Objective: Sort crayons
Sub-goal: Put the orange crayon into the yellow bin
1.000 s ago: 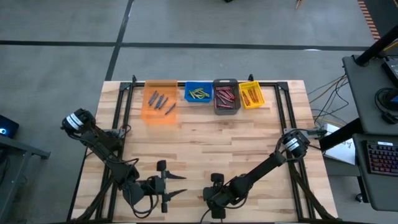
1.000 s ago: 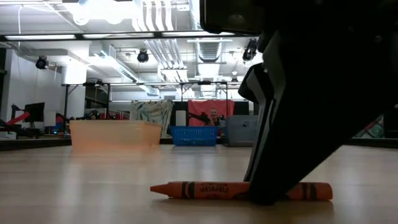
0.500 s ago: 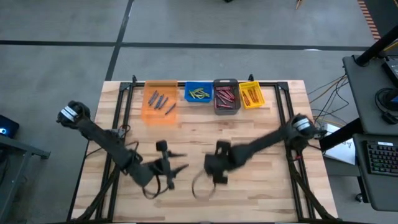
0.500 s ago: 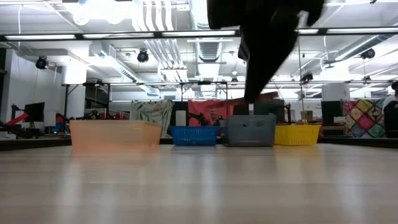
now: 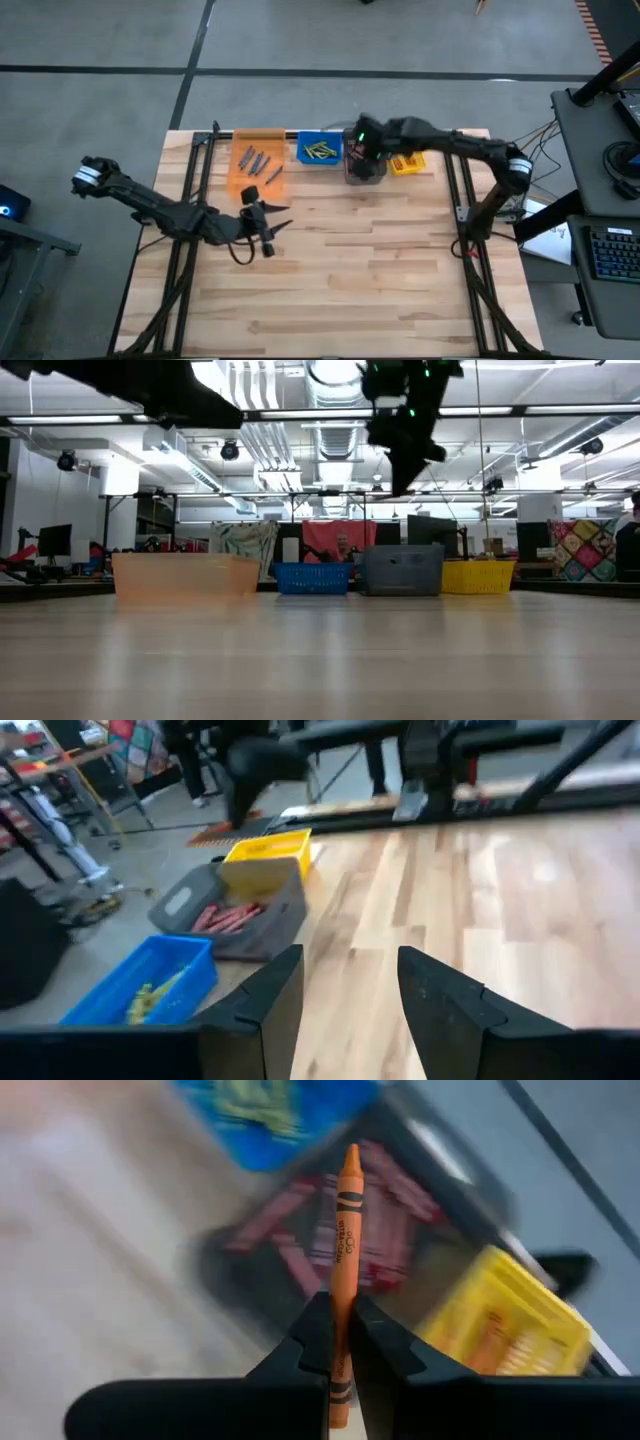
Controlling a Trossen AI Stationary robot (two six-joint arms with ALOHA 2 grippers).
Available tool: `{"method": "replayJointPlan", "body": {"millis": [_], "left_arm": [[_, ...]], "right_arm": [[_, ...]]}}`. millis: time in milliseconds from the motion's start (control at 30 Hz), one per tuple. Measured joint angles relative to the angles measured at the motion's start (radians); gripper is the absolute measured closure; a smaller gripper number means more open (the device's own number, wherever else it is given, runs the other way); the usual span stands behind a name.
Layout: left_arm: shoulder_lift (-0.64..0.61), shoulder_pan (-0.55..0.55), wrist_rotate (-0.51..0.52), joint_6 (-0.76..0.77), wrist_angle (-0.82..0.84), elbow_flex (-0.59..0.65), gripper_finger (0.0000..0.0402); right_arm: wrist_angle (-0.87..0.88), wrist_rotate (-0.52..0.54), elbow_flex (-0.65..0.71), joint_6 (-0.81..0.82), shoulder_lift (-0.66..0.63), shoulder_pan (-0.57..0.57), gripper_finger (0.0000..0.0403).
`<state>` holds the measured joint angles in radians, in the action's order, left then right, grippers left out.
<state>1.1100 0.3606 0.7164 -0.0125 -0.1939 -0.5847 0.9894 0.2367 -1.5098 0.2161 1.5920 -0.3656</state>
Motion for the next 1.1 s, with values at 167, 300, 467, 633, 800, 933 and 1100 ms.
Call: {"method": "replayJointPlan", "body": {"millis": [167,300,467,633,800,933,1100], "left_arm": [[-0.057,0.021,-0.004,0.103,-0.108,0.104,0.0264],[-0.087,0.047,-0.004,0.197,-0.120,0.152,0.0271],[-0.105,0.075,-0.002,0.240,-0.125,0.180,0.0278],[-0.101,0.081,-0.002,0.243,-0.131,0.166,0.0279],[-0.097,0.082,-0.002,0.242,-0.132,0.153,0.0279],[-0.097,0.082,-0.002,0.233,-0.138,0.153,0.0279],[-0.090,0.082,0.021,0.211,-0.138,0.153,0.0279]], "right_arm": [[0.000,0.000,0.056,-0.028,-0.013,-0.207,0.0390],[-0.008,0.000,0.135,-0.029,-0.022,-0.340,0.0390],[-0.083,-0.009,0.269,0.009,-0.025,-0.432,0.0390],[-0.167,-0.008,0.358,0.035,-0.026,-0.459,0.0390],[-0.235,-0.009,0.398,0.047,-0.027,-0.467,0.0390],[-0.283,-0.008,0.430,0.074,-0.027,-0.493,0.0390],[-0.356,-0.008,0.475,0.088,-0.027,-0.515,0.0390]]}}
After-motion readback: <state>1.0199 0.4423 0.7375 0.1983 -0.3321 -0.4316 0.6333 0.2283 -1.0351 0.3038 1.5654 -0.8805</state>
